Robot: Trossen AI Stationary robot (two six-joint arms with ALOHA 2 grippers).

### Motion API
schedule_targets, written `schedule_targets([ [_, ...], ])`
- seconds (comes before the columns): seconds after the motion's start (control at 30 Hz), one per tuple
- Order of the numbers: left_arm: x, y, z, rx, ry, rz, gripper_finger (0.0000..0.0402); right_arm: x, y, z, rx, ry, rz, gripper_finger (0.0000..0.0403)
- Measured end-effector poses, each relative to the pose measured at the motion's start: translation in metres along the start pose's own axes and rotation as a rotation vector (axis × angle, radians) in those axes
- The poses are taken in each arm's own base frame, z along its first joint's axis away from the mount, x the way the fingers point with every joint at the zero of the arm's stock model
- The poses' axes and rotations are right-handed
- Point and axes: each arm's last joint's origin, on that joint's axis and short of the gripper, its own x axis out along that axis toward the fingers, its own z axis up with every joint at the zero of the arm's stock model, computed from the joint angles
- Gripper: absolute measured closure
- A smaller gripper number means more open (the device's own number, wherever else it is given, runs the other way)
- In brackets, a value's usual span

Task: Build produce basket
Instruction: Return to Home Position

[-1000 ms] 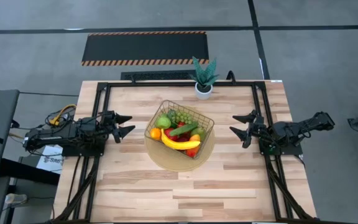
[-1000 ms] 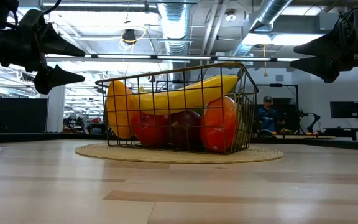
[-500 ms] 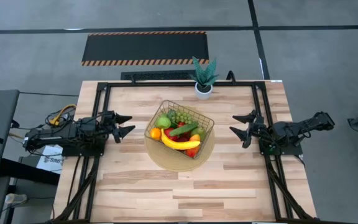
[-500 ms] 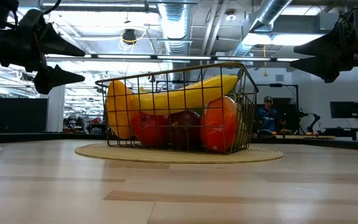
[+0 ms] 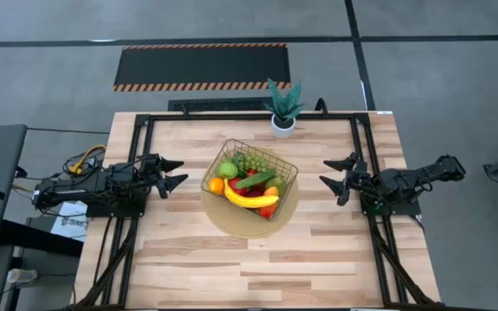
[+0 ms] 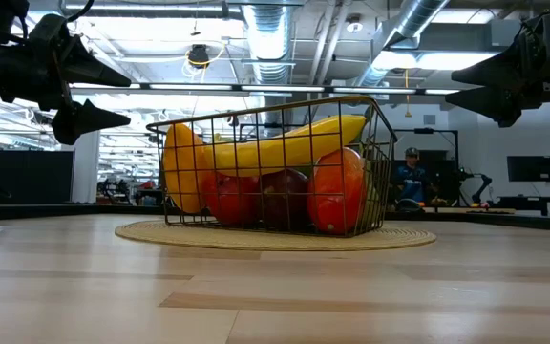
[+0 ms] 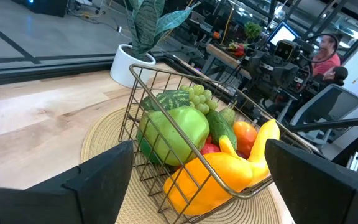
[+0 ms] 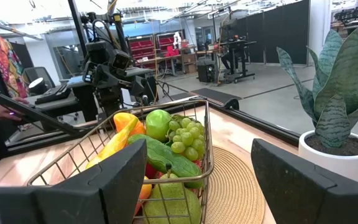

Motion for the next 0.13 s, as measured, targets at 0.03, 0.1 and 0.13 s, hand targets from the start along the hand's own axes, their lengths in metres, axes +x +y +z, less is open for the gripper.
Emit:
schedule_targets([
  [0.03, 0.0000, 0.0000, 0.0000, 0.000, 0.000, 0.000, 0.0052, 0.0000, 0.0000, 0.0000, 0.000, 0.000, 0.000, 0.0092],
  [0.1, 0.0000, 0.0000, 0.0000, 0.000, 0.000, 0.000, 0.0052, 0.0000, 0.0000, 0.0000, 0.000, 0.000, 0.000, 0.0092],
  [0.13, 0.0000, 0.0000, 0.0000, 0.000, 0.000, 0.000, 0.0052, 0.0000, 0.0000, 0.0000, 0.000, 0.000, 0.000, 0.0092],
])
